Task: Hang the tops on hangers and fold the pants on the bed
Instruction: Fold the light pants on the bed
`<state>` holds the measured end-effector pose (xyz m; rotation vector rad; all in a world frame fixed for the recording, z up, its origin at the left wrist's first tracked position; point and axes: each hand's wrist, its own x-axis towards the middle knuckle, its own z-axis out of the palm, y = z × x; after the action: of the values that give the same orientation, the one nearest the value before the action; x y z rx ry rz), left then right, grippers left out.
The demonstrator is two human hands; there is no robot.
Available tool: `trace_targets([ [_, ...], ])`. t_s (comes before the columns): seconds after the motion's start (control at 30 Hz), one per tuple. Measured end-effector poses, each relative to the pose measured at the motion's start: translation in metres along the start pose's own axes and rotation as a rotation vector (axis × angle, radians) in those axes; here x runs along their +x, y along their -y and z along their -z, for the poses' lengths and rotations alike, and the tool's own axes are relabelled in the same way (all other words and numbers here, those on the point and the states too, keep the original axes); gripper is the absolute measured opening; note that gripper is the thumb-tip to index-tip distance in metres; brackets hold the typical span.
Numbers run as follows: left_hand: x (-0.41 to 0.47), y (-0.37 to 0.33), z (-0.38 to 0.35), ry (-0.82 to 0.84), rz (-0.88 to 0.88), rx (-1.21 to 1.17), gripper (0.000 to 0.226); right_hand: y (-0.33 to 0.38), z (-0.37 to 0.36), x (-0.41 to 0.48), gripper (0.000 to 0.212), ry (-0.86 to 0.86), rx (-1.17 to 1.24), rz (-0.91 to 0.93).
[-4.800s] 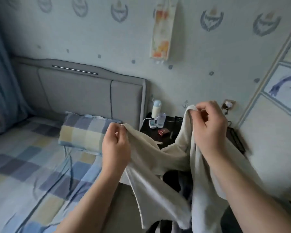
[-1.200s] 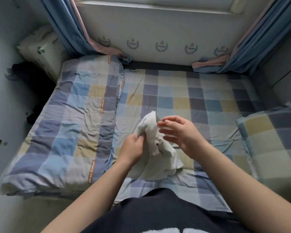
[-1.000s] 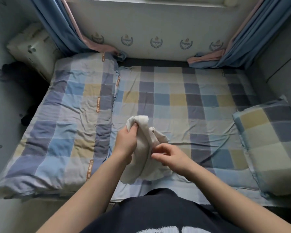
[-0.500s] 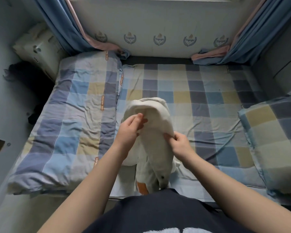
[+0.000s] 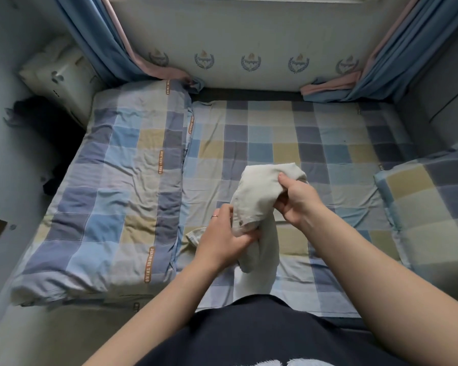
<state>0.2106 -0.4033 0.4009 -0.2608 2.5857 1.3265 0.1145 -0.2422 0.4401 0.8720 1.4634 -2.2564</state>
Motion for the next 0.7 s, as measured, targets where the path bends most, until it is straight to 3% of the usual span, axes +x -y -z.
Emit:
trace_targets([
  [0.1,0.005,-0.001,0.001,-0.102,-0.098,0.071,0.020,-0.003,0.000,-0.004,0.014,0.042,0.002,-0.026],
  [0.17,0.014,-0.001,0.009,-0.116,-0.059,0.000,0.027,-0.005,0.005,-0.006,0.016,0.094,-0.040,-0.023],
  [0.27,0.029,-0.001,0.023,-0.208,0.195,-0.298,0.029,-0.016,0.019,-0.012,0.019,0.152,-0.304,0.077],
  [0.37,0.041,0.004,0.030,-0.194,0.482,-0.801,0.026,-0.040,0.043,-0.027,0.035,0.308,-0.583,0.166],
  [0.43,0.040,0.003,0.030,-0.157,0.567,-1.058,0.018,-0.059,0.057,-0.038,0.053,0.488,-0.662,0.136],
  [0.5,0.036,0.002,0.027,-0.126,0.600,-1.147,0.020,-0.074,0.061,-0.042,0.059,0.537,-0.758,0.160],
  [0.57,0.033,0.002,0.024,-0.105,0.628,-1.166,0.024,-0.080,0.060,-0.037,0.051,0.473,-0.835,0.231],
  [0.7,0.028,0.009,0.024,-0.071,0.660,-1.173,0.031,-0.072,0.056,-0.024,0.014,0.364,-0.944,0.280],
])
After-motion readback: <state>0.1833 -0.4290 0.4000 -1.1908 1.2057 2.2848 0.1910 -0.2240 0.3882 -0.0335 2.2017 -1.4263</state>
